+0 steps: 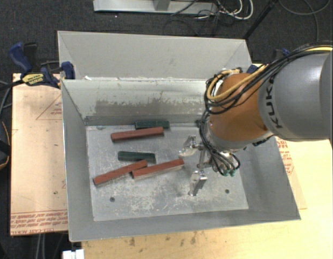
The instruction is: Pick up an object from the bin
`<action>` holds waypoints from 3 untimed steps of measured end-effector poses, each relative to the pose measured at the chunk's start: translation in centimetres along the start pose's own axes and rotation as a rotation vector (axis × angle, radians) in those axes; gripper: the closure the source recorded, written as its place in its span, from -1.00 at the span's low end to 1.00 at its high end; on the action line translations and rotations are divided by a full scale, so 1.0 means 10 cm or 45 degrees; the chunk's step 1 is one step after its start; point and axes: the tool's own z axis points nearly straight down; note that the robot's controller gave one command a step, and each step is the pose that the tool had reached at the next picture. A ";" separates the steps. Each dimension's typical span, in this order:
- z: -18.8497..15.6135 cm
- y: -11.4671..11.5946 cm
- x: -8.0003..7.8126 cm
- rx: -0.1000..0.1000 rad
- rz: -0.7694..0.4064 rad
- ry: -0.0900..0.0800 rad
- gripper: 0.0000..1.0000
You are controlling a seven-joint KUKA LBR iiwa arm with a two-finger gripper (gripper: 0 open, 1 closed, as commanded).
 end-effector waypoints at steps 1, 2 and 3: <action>0.39 0.46 -0.58 -0.002 0.066 -0.028 1.00; 0.39 0.46 -0.59 -0.002 0.066 -0.028 1.00; -0.80 0.50 -0.55 0.000 0.128 -0.003 1.00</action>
Offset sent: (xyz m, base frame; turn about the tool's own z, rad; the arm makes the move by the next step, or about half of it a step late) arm 0.0000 0.0000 0.0000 0.0000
